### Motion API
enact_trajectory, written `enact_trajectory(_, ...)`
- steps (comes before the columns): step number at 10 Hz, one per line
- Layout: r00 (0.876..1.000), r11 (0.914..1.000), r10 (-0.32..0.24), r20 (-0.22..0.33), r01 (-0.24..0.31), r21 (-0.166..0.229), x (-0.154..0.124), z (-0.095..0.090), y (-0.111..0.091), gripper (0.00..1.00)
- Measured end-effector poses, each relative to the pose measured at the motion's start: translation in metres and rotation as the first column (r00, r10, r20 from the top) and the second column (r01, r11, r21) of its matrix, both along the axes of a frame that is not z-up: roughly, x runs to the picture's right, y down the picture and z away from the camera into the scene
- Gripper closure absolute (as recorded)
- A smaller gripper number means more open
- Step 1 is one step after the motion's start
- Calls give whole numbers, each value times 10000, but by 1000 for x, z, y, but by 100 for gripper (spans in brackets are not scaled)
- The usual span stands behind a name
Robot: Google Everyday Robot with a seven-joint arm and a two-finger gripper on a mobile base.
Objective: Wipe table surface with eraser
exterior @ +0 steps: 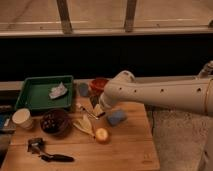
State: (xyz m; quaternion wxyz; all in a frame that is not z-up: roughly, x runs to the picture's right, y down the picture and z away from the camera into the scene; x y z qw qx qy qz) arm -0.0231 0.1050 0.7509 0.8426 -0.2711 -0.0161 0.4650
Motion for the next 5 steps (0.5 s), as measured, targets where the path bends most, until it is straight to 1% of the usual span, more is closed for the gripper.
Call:
enact_trajectory(1,9997,9997,-209,152,211,-82,-12,-1,6,100)
enact_trajectory(2,9994,9995,-287,178,290,-149,-17,-4,13,100)
enact_trajectory(5,9977,9968,-628,235,639,-484,-39,-18,48,100)
